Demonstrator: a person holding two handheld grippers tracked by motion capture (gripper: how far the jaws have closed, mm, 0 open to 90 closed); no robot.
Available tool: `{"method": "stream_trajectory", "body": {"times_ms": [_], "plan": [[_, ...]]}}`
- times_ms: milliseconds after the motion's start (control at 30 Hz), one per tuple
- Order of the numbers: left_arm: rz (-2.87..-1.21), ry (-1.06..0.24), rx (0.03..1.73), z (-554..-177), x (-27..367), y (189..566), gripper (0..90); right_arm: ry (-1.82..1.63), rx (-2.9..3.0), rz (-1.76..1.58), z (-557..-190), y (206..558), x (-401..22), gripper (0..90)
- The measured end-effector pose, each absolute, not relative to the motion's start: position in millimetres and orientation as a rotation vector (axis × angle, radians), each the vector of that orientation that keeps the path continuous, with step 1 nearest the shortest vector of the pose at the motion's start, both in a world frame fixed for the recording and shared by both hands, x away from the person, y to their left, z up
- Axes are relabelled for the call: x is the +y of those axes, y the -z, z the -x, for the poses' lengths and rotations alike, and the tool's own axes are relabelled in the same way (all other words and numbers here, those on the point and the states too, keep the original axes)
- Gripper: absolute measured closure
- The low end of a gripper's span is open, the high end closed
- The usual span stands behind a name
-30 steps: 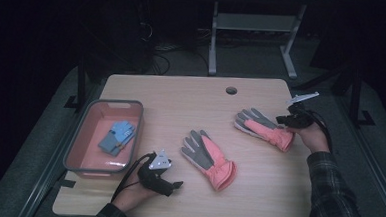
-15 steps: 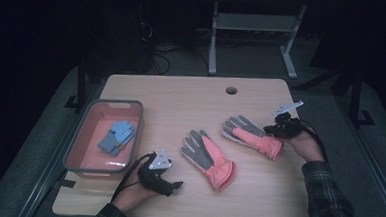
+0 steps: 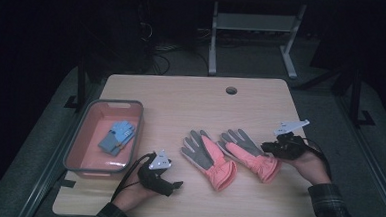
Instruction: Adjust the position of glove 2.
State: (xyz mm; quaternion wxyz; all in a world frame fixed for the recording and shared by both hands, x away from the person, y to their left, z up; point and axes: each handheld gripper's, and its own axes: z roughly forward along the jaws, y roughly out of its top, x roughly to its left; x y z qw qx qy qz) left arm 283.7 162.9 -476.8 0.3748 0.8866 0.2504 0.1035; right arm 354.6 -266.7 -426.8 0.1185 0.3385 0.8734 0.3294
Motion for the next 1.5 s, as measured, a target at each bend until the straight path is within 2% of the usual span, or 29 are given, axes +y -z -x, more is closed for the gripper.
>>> {"method": "stream_trajectory", "body": {"times_ms": [200,467,700,900,1067,1200,1367,1500], "plan": [[-2.271,-0.268,0.638,-284,163,477,12.8,-1.101,2.5,-1.126,-346,422,-286,72.2],[-2.273,-0.268,0.633,-284,163,477,12.8,-1.105,2.528,-1.136,-352,425,-271,70.0],[-2.272,-0.268,0.633,-284,163,477,12.8,-1.06,2.556,-1.192,-374,436,-256,67.7],[-2.271,-0.267,0.634,-284,163,477,12.7,-1.119,2.501,-1.264,-385,436,-264,68.1],[-2.273,-0.267,0.633,-284,163,477,12.8,-1.054,2.578,-1.255,-389,447,-255,66.5],[-2.273,-0.268,0.633,-284,163,477,12.8,-1.045,2.598,-1.248,-391,451,-254,69.1],[-2.272,-0.267,0.633,-284,163,477,12.8,-1.025,2.623,-1.247,-392,456,-250,77.1],[-2.273,-0.268,0.632,-284,163,477,12.7,-1.007,2.619,-1.243,-390,457,-250,86.7]]}}
